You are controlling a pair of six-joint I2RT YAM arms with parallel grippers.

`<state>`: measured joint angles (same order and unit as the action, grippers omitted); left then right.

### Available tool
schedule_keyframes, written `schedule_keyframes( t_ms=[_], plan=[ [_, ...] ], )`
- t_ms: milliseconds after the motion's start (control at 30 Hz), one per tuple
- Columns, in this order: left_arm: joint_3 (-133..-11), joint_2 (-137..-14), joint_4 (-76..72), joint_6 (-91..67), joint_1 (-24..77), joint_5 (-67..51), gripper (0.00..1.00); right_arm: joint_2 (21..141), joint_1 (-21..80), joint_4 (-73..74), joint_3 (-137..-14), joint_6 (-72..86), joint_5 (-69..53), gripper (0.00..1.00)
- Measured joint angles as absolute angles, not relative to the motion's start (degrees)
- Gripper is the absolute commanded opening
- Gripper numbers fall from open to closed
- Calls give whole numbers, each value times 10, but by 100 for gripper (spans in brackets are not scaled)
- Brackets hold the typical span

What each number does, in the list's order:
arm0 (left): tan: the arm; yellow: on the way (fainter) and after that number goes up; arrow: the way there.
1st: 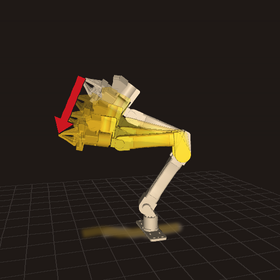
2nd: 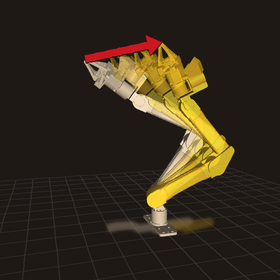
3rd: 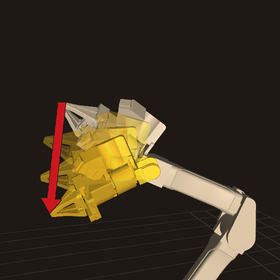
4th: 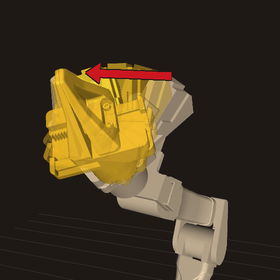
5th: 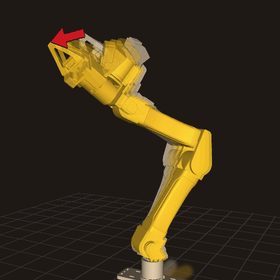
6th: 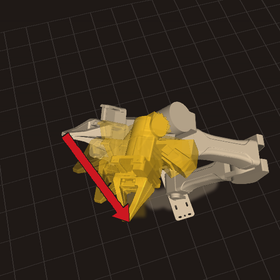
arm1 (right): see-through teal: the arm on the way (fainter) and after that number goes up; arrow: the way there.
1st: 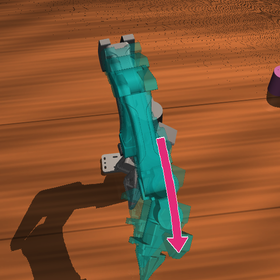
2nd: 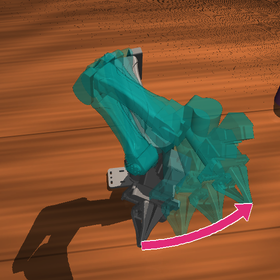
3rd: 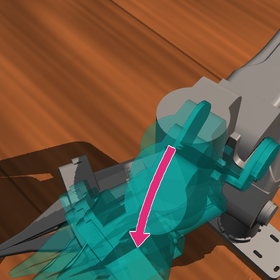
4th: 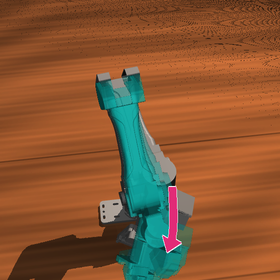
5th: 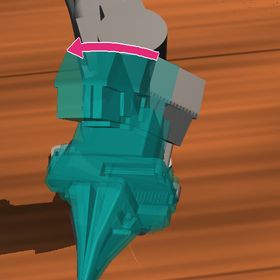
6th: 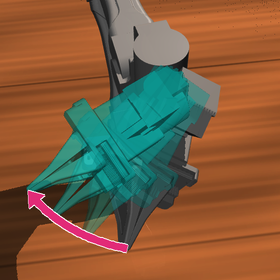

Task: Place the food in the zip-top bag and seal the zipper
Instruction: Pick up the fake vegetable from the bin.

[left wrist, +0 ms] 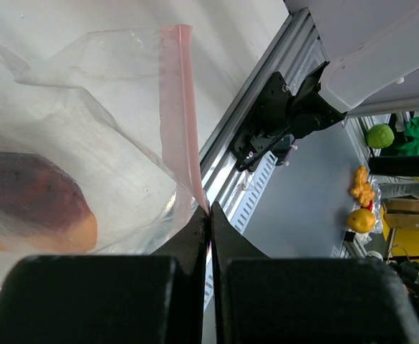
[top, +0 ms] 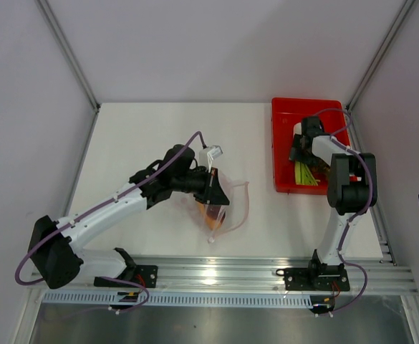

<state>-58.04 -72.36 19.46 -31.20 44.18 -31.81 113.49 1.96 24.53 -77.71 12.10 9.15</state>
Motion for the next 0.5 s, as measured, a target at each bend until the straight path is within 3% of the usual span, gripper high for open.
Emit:
schedule_keyframes(
  t_ms=[33, 200, 233, 333, 500],
  plan=[
    [-578, -724, 193, -313, 442, -318, 1, 1135, 19, 244, -776, 120, 92, 48],
    [-573, -724, 194, -315, 442, -318, 1, 1135, 16, 243, -777, 116, 95, 18],
    [-573, -724, 194, -315, 442, -318, 1, 1135, 15, 243, -777, 116, 96, 8],
    [-573, -724, 194, -315, 442, -318, 1, 1132, 13, 244, -777, 117, 92, 0],
    [-573, -724, 195, -315, 442, -317, 1, 1114, 11, 250, -780, 126, 51, 0]
  ],
)
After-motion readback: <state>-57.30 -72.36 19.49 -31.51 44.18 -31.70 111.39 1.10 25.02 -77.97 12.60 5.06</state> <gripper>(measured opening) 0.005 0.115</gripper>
